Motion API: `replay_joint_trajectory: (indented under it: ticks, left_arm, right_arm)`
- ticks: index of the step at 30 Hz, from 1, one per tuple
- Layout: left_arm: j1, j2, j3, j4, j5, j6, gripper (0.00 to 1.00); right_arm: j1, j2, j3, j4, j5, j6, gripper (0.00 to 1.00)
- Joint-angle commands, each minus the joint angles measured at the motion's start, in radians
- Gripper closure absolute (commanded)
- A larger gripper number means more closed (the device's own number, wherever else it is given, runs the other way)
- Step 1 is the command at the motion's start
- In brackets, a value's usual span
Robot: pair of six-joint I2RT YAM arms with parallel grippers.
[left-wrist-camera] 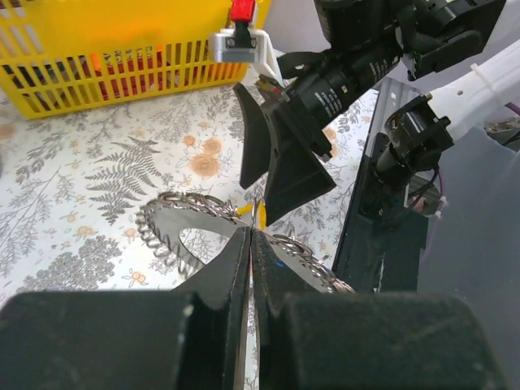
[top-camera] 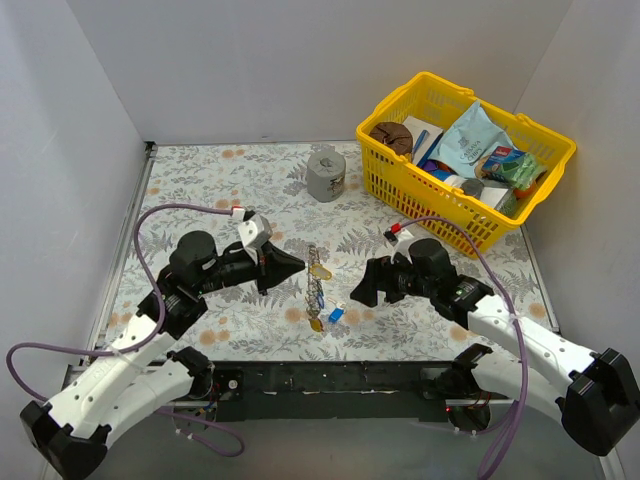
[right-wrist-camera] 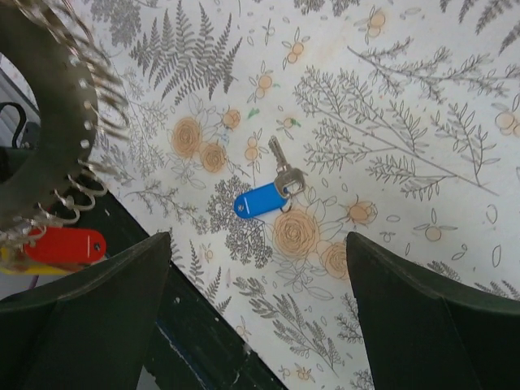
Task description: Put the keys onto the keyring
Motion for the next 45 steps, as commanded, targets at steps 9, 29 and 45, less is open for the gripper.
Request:
replay_joint_trajectory:
  ticks: [9,29,45]
  left_arm:
    - [-0.003,-0.182,-0.211,0.189,-0.196,-0.115,1.00]
    - [-0.001,-0.135,-0.293,0.147,-0.207,-0.110,1.00]
    - [-0.003,-0.088,-0.336,0.228,-0.195,-0.124,1.00]
  right_arm:
    - [0.000,-0.083,-0.144,0.055,0.021,0.083,0.08]
    - [0.001,0.142,-0.095,0.072,-0.004,0.031,0.33]
    - [0.001,0.349,-0.015,0.194,-0.099,0.008,0.37]
